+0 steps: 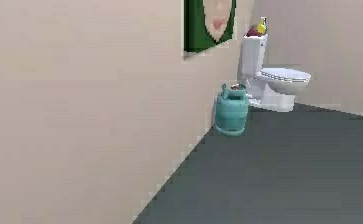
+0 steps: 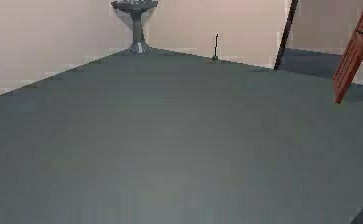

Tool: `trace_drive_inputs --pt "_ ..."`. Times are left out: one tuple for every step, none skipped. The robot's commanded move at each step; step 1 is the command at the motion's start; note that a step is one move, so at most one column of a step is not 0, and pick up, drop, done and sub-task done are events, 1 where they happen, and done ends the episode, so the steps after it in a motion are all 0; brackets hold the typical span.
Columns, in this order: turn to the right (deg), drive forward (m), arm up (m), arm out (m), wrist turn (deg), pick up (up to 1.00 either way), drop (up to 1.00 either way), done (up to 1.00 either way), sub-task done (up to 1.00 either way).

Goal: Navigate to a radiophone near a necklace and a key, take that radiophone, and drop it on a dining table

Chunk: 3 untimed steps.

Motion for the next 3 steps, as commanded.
trace_drive_inputs --pt "45.0 0.00 0.00 0.00 0.0 0.00 0.00 0.00 0.00" --pt "45.0 0.00 0.00 0.00 0.0 0.00 0.00 0.00 0.00" --pt "18.0 0.00 0.00 0.00 0.0 0.00 0.00 0.00 0.00"
